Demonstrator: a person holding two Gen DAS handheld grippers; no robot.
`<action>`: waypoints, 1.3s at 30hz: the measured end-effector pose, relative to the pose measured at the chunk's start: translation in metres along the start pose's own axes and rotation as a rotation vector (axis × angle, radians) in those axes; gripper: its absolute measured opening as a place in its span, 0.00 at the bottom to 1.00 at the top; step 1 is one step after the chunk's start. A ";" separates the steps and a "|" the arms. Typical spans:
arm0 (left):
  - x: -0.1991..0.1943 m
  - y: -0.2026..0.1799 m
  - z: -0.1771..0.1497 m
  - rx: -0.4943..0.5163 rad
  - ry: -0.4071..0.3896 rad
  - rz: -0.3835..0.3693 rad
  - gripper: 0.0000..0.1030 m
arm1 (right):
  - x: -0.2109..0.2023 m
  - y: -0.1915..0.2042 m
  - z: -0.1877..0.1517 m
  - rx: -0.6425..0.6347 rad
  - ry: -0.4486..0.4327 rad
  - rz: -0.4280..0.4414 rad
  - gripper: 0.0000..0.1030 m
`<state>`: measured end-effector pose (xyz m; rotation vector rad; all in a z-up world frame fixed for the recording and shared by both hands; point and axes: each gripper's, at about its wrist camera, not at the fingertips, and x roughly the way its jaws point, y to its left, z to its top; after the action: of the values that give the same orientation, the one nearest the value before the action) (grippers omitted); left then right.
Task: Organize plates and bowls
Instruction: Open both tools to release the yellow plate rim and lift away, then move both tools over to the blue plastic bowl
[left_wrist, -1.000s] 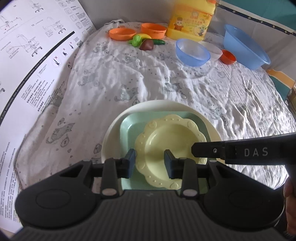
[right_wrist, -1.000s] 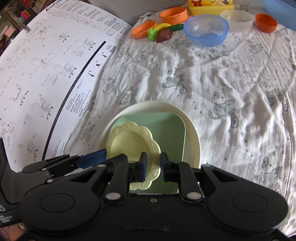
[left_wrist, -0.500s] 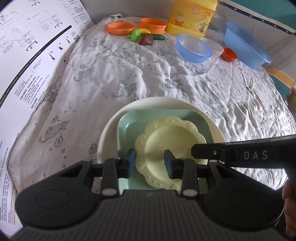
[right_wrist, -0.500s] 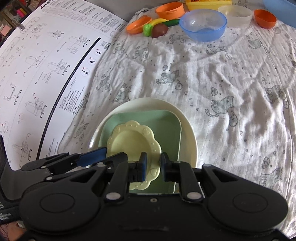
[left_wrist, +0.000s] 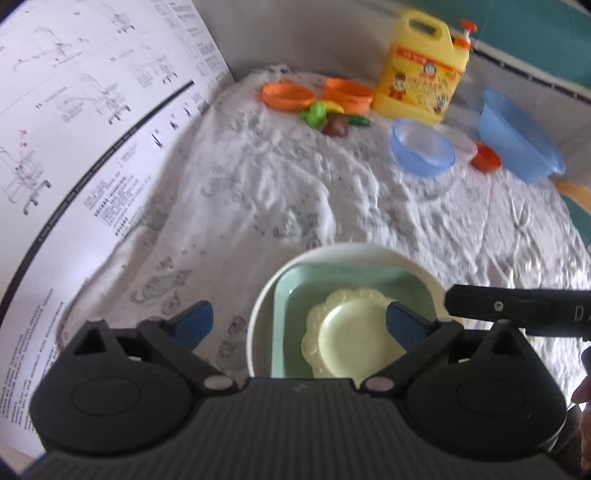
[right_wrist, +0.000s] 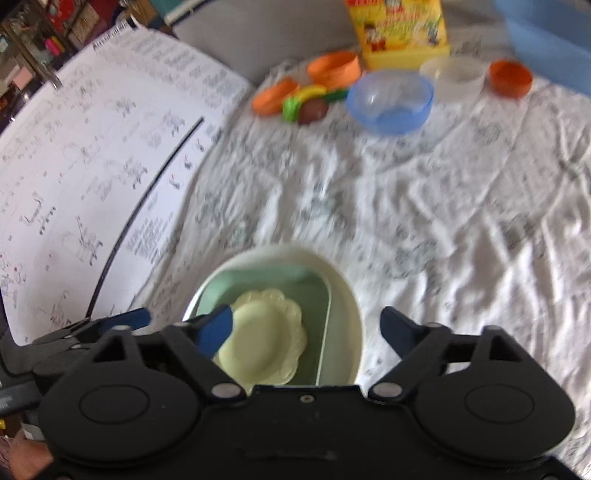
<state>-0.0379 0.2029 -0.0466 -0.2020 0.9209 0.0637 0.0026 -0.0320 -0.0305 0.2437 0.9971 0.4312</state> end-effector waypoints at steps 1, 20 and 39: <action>-0.002 0.000 0.001 -0.004 -0.003 0.003 1.00 | -0.001 0.000 0.001 -0.004 -0.009 -0.004 0.88; 0.010 -0.041 0.023 0.048 0.028 0.031 1.00 | -0.025 -0.049 0.010 0.088 -0.087 -0.020 1.00; 0.079 -0.114 0.128 0.120 0.018 0.038 1.00 | -0.011 -0.141 0.088 0.269 -0.159 -0.104 1.00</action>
<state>0.1262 0.1140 -0.0175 -0.0744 0.9438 0.0417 0.1054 -0.1626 -0.0308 0.4591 0.9059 0.1790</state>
